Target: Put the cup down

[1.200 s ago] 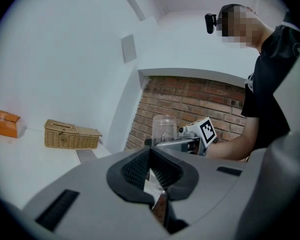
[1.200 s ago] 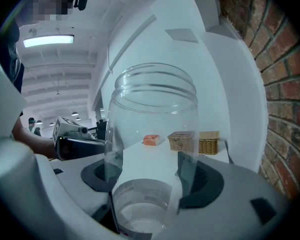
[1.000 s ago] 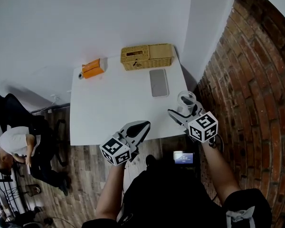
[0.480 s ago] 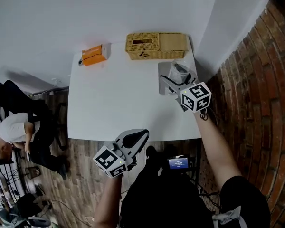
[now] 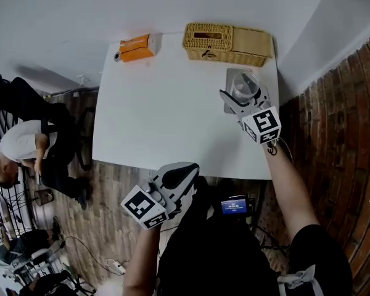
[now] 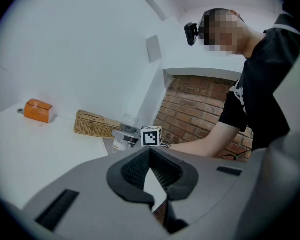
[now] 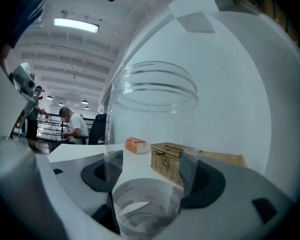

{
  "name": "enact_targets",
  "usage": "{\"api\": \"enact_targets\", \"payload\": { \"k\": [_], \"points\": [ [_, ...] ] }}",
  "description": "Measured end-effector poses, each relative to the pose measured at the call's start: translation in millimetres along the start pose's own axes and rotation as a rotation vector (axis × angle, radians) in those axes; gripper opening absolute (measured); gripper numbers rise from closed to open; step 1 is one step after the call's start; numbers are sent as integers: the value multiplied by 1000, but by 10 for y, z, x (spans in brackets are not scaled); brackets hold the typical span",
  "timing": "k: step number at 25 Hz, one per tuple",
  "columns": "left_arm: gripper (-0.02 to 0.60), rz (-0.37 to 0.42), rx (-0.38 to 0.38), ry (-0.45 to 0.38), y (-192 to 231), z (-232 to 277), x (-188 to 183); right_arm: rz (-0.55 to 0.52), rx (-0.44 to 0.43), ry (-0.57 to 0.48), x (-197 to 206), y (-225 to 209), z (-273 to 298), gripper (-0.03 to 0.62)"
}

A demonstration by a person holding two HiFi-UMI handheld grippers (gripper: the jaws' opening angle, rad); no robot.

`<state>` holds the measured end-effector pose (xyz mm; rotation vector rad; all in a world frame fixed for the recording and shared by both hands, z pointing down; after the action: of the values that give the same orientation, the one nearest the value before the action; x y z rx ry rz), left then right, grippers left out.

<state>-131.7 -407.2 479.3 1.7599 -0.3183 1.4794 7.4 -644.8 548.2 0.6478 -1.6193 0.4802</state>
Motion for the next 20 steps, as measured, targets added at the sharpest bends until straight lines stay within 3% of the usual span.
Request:
{"api": "enact_targets", "payload": {
  "k": [8,13,20],
  "points": [
    [8,7,29,13,-72,112,21,7,20,8,37,38,-32,358],
    [8,11,46,18,-118,114,30,12,27,60,85,38,-151,448],
    [8,6,60,-7,-168,62,38,36,93,97,-8,129,-613,448]
  ]
}}
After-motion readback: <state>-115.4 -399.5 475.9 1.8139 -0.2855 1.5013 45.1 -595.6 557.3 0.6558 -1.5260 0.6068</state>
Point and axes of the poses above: the fingertips, and each gripper's own axes: z forward along the fingers, y to its left, x out of its underside, the point moved 5 cm from there along -z, backward along the fingers, and after that the axes turned 15 degrees about -y, right-handed, at the moved point
